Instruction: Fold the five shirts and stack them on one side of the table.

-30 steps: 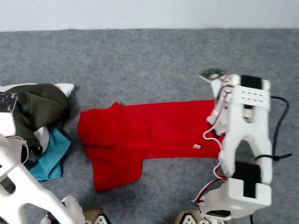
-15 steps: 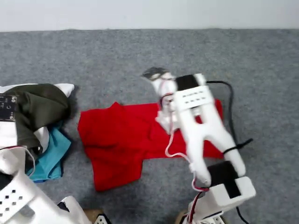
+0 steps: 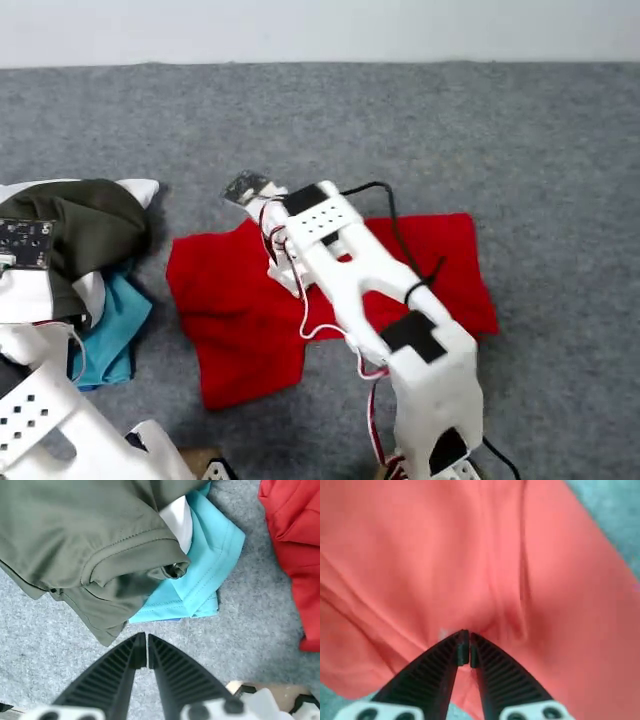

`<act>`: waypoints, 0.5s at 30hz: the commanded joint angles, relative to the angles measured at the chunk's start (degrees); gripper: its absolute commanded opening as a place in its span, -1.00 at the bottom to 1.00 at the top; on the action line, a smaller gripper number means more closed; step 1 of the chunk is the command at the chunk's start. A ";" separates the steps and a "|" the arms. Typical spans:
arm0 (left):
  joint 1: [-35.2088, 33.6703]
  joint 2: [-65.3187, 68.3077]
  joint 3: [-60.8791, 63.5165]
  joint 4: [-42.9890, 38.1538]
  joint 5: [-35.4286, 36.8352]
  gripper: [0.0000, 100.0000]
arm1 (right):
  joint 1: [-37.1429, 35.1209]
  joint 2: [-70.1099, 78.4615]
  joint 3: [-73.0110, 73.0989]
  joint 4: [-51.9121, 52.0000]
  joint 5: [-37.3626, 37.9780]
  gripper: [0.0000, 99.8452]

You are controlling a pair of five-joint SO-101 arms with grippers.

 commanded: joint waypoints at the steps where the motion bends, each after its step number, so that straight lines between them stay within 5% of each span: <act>1: 0.09 -0.70 -0.22 0.18 0.18 -0.97 | -2.42 2.24 -6.24 5.85 -0.53 -0.98; 8: 0.35 -0.70 -0.13 0.18 0.18 -0.97 | -8.22 3.47 -13.01 20.35 -0.53 -0.98; 15: 0.18 -0.70 -0.40 0.18 0.18 -0.97 | -7.87 3.91 -25.05 22.37 -0.53 -0.98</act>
